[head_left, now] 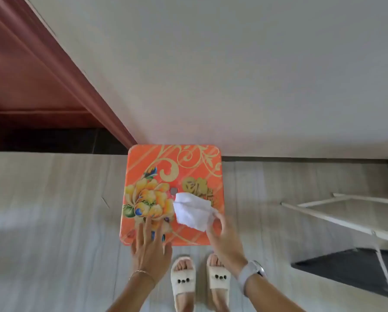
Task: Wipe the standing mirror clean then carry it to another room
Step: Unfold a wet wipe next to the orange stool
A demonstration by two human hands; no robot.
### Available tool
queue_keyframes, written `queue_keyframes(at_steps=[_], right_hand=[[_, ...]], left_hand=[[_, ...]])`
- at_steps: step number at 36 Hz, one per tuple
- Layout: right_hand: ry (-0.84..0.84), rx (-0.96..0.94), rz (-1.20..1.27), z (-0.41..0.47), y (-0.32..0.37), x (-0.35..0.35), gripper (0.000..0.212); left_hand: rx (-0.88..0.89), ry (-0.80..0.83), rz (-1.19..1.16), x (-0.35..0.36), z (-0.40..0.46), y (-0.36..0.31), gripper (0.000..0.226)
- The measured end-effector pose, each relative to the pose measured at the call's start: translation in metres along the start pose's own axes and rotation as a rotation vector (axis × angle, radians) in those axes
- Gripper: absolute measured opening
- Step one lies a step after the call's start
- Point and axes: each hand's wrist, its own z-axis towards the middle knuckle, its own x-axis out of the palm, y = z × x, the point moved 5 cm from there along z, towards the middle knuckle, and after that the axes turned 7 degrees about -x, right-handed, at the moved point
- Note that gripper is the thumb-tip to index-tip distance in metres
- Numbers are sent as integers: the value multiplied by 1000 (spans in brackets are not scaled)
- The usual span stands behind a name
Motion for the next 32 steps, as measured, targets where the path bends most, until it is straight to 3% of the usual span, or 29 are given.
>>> queue_keyframes(at_steps=[2, 3, 6, 10, 14, 17, 20, 28, 32], right_hand=[[9, -22, -41, 14, 10, 15, 29], [5, -27, -23, 18, 16, 20, 23], [-18, 33, 92, 25, 17, 34, 36], [-44, 55, 77, 25, 24, 33, 16], [-94, -78, 72, 15, 58, 6, 9], [-6, -146, 128, 1, 97, -33, 12], [95, -260, 96, -18, 143, -81, 24], [270, -474, -100, -110, 263, -200, 16], [200, -543, -65, -154, 299, -253, 16]], left_hand=[[43, -75, 14, 6, 10, 1, 59], [50, -27, 67, 15, 14, 3, 58], [58, -15, 67, 20, 12, 5, 66], [68, 19, -21, 9, 12, 7, 59], [53, 98, -314, -23, 12, 0, 52], [62, 62, -399, -59, -1, -10, 44], [170, 109, -495, -95, -28, -33, 49], [617, 364, -843, -203, -136, -131, 87], [775, 522, -752, -240, -185, -171, 76]])
